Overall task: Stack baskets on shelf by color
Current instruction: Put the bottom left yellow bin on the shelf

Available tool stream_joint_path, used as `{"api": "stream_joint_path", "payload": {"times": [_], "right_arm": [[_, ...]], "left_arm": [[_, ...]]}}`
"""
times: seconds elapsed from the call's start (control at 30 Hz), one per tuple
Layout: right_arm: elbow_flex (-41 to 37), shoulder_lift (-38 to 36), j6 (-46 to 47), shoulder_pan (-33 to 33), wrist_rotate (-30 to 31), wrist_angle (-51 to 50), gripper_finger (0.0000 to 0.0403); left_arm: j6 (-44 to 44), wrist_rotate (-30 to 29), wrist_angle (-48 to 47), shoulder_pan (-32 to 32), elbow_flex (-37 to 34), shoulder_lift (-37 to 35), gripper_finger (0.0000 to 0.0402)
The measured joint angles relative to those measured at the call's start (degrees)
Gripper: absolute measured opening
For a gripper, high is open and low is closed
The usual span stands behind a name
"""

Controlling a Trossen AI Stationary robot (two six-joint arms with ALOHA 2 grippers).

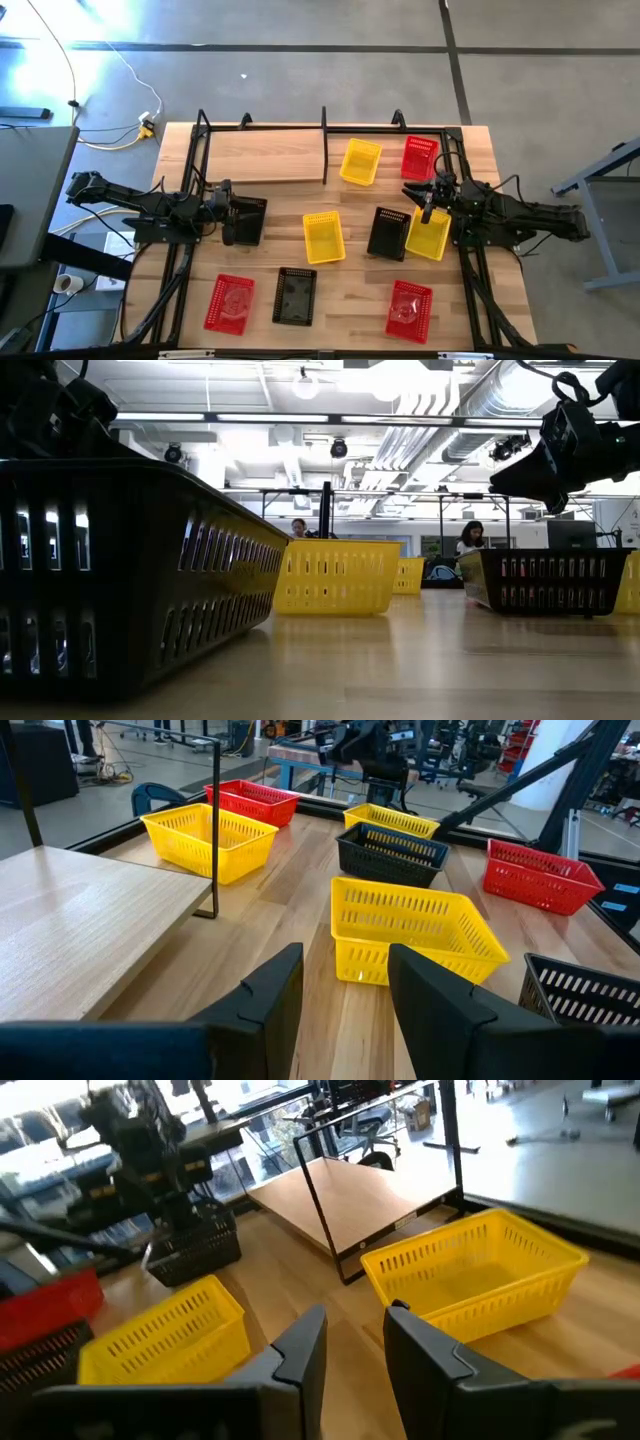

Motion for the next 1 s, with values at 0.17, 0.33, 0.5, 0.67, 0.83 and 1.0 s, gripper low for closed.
{"api": "stream_joint_path", "payload": {"times": [0.17, 0.33, 0.5, 0.67, 0.83, 1.0], "right_arm": [[0.0, 0.0, 4.4, 0.0, 0.1, 0.1, 0.009], [0.0, 0.0, 4.5, 0.0, 0.0, 1.5, 0.009], [0.0, 0.0, 4.7, 0.0, 0.6, 8.8, 0.009], [1.4, 0.0, 7.9, 0.0, 5.0, 19.1, 0.009], [6.7, 1.2, 8.6, 0.0, 7.7, 18.5, 0.009], [13.8, 6.4, 8.4, 0.0, 9.0, 16.0, 0.009]], "left_arm": [[0.0, 0.0, 0.0, 0.0, 0.0, 0.0, 0.0138], [0.0, 0.0, 0.0, 0.0, 0.0, 0.0, 0.0138], [0.0, 0.0, 0.0, 0.0, 0.0, 0.0, 0.0138], [0.0, 0.0, 0.0, 0.0, 0.0, 0.0, 0.0138], [0.0, -0.7, 0.0, 0.0, 0.0, 0.0, 0.0138], [0.0, -0.3, 0.0, 0.0, 0.0, 0.0, 0.0138]]}}
